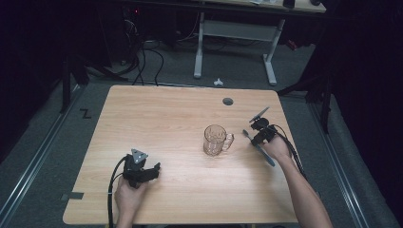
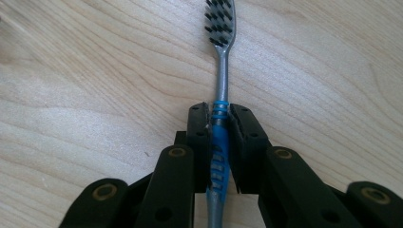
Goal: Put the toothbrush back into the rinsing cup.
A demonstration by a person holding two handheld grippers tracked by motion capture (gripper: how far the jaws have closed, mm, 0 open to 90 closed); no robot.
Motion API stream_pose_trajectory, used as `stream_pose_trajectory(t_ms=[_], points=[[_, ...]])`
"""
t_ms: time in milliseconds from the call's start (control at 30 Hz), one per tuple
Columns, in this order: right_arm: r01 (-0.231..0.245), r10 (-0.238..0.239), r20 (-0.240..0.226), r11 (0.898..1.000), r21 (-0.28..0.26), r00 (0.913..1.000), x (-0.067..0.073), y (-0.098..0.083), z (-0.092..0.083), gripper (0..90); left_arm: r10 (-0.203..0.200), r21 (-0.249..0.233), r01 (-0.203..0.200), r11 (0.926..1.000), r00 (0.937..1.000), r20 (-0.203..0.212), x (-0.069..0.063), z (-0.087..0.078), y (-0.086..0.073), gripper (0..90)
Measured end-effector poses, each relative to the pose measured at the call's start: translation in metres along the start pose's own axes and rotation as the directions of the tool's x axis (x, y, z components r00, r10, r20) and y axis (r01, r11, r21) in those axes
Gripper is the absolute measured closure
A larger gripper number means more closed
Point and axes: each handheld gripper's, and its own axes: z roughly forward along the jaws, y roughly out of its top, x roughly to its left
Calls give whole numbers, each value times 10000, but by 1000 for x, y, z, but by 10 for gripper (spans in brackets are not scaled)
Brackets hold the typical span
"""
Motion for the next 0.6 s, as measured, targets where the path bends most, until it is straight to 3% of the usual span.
stream_pose_trajectory(t_ms=[600], points=[[75,-114,-469,9967,-809,9988,3,-2,-13,798,3,10,-3,10000,10000,-6,0,0,0,249]])
